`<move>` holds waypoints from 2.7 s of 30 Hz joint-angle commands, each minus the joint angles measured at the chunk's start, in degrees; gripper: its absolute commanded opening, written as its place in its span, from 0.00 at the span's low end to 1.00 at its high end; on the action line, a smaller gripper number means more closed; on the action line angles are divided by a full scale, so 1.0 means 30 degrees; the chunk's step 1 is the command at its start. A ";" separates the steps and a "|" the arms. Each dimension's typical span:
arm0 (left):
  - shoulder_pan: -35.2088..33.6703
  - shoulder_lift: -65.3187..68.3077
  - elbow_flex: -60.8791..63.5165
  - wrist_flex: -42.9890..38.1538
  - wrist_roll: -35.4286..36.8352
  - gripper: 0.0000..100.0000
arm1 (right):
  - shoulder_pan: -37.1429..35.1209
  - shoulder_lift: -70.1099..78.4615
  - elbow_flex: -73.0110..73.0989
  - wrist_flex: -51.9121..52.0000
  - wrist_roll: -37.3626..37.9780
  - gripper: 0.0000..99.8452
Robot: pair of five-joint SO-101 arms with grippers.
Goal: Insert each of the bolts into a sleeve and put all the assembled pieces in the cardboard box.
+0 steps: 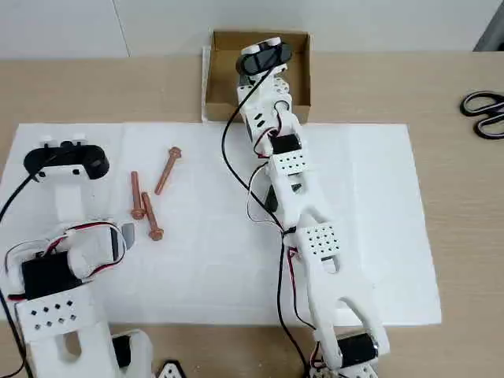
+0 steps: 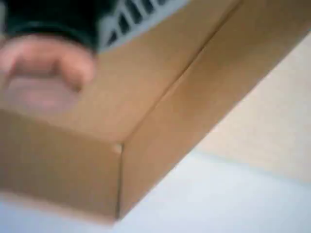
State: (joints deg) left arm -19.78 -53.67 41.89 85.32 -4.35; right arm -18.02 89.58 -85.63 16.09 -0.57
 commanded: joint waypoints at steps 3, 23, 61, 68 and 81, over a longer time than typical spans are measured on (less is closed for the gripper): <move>0.0000 -0.0264 -0.0073 -0.0381 0.0000 0.21 | -0.0278 -0.0542 -0.1641 0.0249 0.0440 0.13; 0.0029 -0.0264 -0.0161 -0.0293 -0.0059 0.21 | 0.0161 -0.7194 -0.3604 0.8132 0.1612 0.13; 0.0029 -0.0264 -0.0073 -0.0381 -0.0088 0.22 | 0.2886 -2.1553 -0.2842 2.7062 0.1465 0.13; 0.0000 -0.0264 -0.0073 -0.0381 -0.0088 0.22 | 0.2828 -2.4601 0.5597 2.7062 0.1465 0.13; 0.0000 -0.0264 -0.0044 -0.0381 -0.0088 0.22 | 0.0044 -3.0462 2.1773 2.6564 0.0703 0.13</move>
State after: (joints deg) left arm -19.78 -53.67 41.89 85.32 -4.35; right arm -15.82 1.23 -25.23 96.53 3.65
